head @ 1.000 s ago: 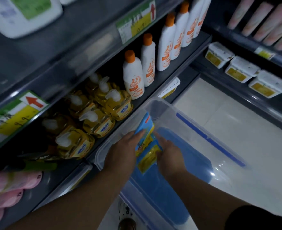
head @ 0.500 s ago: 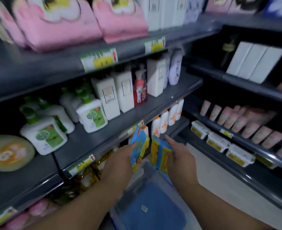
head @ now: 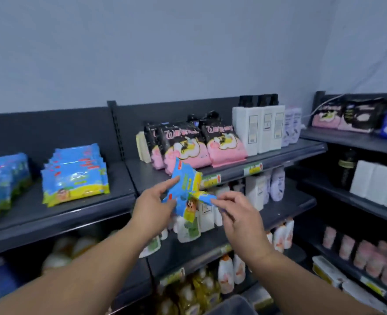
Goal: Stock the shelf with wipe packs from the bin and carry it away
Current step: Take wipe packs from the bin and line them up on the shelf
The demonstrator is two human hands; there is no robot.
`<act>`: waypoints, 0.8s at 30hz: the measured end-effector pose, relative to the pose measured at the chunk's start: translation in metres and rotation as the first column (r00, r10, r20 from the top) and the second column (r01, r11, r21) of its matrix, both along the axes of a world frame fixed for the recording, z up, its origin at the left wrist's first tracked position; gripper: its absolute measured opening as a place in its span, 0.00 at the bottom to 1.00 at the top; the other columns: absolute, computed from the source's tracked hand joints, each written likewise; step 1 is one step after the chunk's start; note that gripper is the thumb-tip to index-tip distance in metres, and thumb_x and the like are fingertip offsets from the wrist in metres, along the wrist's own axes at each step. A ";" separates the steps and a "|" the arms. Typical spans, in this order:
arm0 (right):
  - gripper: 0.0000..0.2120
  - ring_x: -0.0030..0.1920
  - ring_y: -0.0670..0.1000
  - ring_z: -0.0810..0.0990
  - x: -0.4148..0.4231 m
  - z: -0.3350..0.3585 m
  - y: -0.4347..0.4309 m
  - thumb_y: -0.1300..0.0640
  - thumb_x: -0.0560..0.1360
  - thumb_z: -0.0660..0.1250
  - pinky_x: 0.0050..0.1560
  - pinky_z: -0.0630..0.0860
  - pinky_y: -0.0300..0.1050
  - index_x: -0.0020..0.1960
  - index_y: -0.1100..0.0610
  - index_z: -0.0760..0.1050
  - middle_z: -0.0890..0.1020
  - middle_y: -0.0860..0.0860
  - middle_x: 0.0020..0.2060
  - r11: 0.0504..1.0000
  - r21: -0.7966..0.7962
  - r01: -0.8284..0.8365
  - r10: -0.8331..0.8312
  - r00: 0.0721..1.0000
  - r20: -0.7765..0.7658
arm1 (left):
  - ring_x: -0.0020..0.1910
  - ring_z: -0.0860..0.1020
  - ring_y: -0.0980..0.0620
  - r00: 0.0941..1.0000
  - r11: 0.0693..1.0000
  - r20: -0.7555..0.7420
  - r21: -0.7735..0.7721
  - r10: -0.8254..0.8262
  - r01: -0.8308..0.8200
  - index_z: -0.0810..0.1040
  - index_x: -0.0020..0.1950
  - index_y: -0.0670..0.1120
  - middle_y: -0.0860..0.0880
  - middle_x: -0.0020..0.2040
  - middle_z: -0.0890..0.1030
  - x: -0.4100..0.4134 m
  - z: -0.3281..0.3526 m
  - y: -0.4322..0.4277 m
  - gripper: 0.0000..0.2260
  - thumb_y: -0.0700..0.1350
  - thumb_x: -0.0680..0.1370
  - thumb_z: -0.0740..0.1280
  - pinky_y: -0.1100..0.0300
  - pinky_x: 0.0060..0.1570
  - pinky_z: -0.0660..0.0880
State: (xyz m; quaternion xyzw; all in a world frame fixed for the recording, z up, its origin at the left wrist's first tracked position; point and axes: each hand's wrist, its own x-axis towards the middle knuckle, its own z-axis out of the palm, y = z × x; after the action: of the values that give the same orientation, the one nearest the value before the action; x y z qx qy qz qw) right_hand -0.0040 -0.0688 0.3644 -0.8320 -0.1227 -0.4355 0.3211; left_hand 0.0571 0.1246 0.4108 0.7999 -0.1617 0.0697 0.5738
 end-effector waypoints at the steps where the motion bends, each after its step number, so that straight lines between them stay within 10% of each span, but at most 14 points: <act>1: 0.14 0.52 0.42 0.74 0.004 0.008 0.010 0.72 0.71 0.66 0.56 0.68 0.27 0.52 0.60 0.82 0.78 0.52 0.51 1.000 -0.016 -0.026 0.027 0.998 0.054 | 0.53 0.81 0.51 1.000 1.000 0.016 -0.020 0.009 -0.008 0.77 0.52 0.71 0.52 0.58 0.81 -0.001 0.009 0.012 0.26 0.36 0.75 0.68 0.45 0.50 0.80; 7: 0.12 0.55 0.48 0.76 0.037 0.042 0.079 0.68 0.69 0.64 0.60 0.68 0.29 0.46 0.59 0.84 0.82 0.57 0.53 0.985 -0.125 -0.121 0.145 0.969 0.198 | 0.37 0.79 0.64 0.998 0.980 -0.005 -0.188 0.068 -0.068 0.75 0.65 0.55 0.51 0.60 0.77 -0.003 0.050 0.087 0.23 0.33 0.77 0.66 0.66 0.35 0.78; 15: 0.16 0.57 0.48 0.75 0.075 0.070 0.175 0.63 0.69 0.58 0.61 0.68 0.31 0.45 0.51 0.83 0.81 0.54 0.55 0.948 -0.167 -0.272 0.302 0.933 0.193 | 0.38 0.77 0.57 0.989 0.953 -0.063 -0.267 0.132 -0.144 0.75 0.66 0.51 0.51 0.58 0.78 0.019 0.068 0.194 0.22 0.31 0.77 0.65 0.62 0.37 0.80; 24: 0.10 0.49 0.37 0.77 0.108 0.095 0.241 0.59 0.72 0.65 0.54 0.68 0.21 0.44 0.56 0.86 0.84 0.50 0.48 0.950 -0.122 -0.289 0.298 0.952 0.071 | 0.52 0.78 0.55 0.994 0.942 0.007 0.317 0.111 -0.108 0.76 0.64 0.59 0.50 0.66 0.74 0.058 0.082 0.287 0.25 0.33 0.75 0.63 0.56 0.45 0.81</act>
State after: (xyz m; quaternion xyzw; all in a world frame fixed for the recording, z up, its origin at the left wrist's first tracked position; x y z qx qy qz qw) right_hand 0.1037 0.1724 0.4596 -0.8008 -0.2830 -0.4118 0.3302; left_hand 0.1146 0.4113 0.4931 0.8896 -0.1229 0.0702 0.4342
